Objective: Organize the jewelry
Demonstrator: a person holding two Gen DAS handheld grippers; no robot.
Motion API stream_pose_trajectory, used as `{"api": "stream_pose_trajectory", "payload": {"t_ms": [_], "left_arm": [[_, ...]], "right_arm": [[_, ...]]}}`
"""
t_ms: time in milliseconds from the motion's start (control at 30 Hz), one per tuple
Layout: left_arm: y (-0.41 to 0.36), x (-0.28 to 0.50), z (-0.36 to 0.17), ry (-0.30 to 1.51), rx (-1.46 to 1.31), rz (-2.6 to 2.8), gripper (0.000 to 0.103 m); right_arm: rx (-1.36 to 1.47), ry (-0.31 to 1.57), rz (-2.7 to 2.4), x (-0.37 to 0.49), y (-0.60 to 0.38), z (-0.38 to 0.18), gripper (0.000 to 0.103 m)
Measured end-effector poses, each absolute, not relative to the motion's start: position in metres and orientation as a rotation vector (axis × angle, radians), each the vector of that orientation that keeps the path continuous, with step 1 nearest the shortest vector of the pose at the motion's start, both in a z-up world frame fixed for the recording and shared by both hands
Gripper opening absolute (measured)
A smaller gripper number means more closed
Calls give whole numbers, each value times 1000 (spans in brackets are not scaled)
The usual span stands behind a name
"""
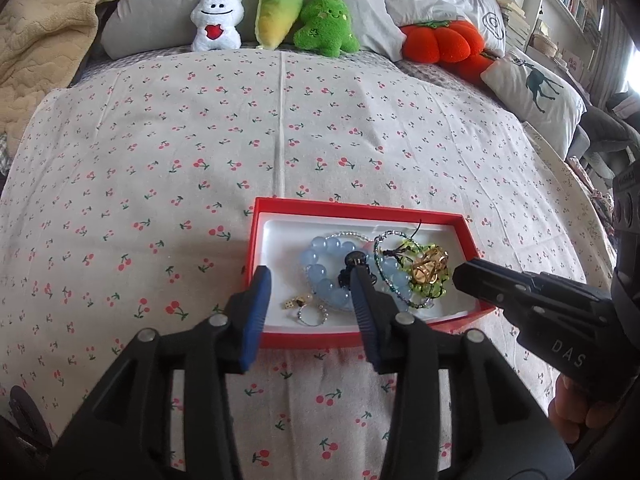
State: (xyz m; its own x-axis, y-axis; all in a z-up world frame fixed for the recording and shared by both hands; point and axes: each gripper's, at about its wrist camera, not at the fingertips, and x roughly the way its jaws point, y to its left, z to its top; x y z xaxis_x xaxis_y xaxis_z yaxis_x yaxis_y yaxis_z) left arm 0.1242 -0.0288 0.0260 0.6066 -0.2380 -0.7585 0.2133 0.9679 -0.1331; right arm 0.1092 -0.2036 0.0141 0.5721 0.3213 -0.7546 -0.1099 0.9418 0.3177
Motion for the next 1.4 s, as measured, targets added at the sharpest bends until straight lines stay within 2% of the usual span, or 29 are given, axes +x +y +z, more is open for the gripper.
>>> {"api": "stream_pose_trajectory", "payload": {"t_ms": [67,267,333,367,400,433,467,533,600,767,833,1400], "left_arm": [[-27,119,30,869,-19,-247,59],[-17,108,35,882,5,-178,80],[-13,104,36,894,9,-152,83],[-11,100,36,902,7,-144,85],[-10,97,36,910,6,-140,86],[-9,94,35,920,6,-140,87],[-8,90,35,932,7,-142,89],[-6,81,35,955,7,-140,93],[-6,72,34,966,13,-133,102],[-6,49,33,989,55,-98,102],[-4,41,35,986,59,-84,102],[-3,25,25,1025,73,-68,102]], "right_arm": [[259,915,260,107,-205,19,15],[247,903,236,101,-206,30,19],[245,907,228,97,-208,32,22],[245,911,226,95,-209,33,28],[246,914,222,92,-210,34,46],[249,911,211,88,-211,36,69],[249,900,194,83,-213,39,74],[230,885,177,74,-214,45,74],[227,892,169,65,-215,48,76],[200,969,105,42,-219,49,91],[180,959,80,29,-218,51,103],[70,1069,45,2,-188,33,103]]}}
